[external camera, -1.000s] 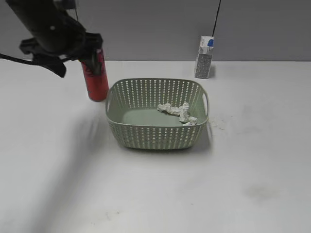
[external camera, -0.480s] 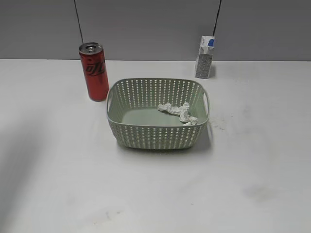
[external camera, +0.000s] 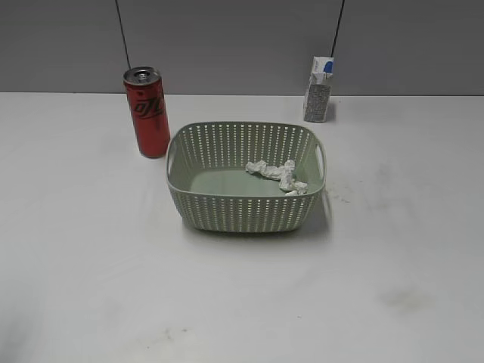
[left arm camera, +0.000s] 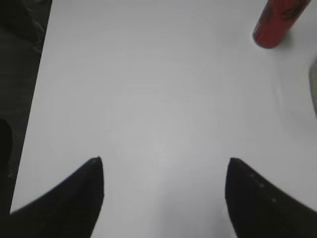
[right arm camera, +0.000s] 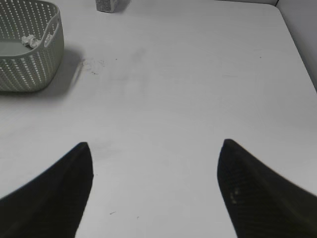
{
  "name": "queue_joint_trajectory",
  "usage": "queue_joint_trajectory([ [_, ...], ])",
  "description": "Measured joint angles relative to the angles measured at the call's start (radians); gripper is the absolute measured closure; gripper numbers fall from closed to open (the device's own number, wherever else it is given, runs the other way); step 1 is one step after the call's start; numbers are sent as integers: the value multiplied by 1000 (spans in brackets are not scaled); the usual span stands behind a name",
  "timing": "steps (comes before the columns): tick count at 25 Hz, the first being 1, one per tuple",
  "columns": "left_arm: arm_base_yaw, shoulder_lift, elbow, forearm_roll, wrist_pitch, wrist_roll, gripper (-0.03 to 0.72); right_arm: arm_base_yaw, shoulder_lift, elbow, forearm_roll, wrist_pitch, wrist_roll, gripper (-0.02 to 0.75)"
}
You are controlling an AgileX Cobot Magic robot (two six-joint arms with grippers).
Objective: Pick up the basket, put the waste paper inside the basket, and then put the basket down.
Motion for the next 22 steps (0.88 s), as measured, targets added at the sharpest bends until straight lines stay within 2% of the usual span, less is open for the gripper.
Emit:
queue_joint_trajectory([
  [12,0,-553,434,-21,-62,-3,111,0,0,0,0,0,1,146],
  [18,0,-731,557,-38,-88,-47,111,0,0,0,0,0,1,146],
  [22,0,-812,569,-40,-109,-53,111,0,0,0,0,0,1,146],
])
